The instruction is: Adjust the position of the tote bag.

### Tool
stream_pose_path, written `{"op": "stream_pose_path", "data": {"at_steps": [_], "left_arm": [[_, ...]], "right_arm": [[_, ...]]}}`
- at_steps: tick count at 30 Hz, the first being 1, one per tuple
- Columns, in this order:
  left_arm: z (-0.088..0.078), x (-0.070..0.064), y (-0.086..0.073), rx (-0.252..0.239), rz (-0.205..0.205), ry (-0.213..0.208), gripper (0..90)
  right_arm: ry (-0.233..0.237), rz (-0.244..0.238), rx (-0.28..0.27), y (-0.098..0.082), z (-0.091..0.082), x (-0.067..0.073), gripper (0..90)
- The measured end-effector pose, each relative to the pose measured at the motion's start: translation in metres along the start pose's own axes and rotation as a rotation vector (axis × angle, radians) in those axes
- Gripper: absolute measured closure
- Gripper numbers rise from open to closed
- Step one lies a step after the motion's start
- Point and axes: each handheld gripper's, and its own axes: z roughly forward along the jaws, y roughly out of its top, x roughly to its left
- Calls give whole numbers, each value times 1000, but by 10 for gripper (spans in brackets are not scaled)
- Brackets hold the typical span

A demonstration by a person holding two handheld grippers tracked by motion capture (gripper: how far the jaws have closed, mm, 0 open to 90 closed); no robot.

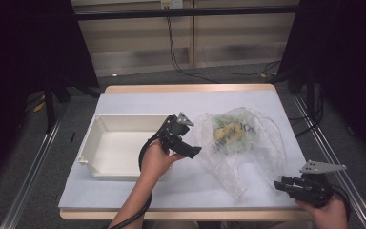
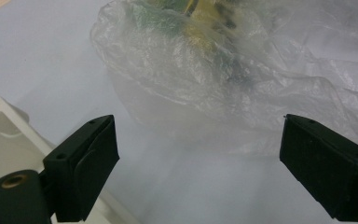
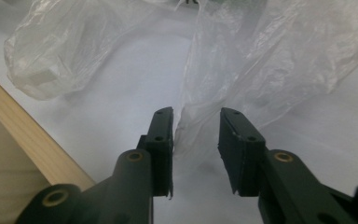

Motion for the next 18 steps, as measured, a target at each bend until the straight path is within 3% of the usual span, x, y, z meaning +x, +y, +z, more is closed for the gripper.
{"op": "stream_pose_path", "data": {"at_steps": [5, 9, 12, 15, 16, 18], "left_arm": [[2, -7, 4, -11, 11, -15, 115], [5, -15, 7, 1, 23, -38, 120], [6, -20, 9, -2, 35, -67, 128], [12, -36, 14, -6, 59, -106, 136], [14, -39, 15, 4, 85, -117, 150], [17, -46, 16, 4, 91, -138, 160]], "right_arm": [[-34, 28, -51, 2, -13, -7, 592], [-38, 54, -64, 3, -15, -13, 592], [-36, 53, -55, 4, -11, -13, 601], [-22, 37, -38, 6, -5, -10, 652], [-15, 29, -37, 6, -3, -9, 667], [-6, 13, -31, 7, -1, -7, 681]]}}
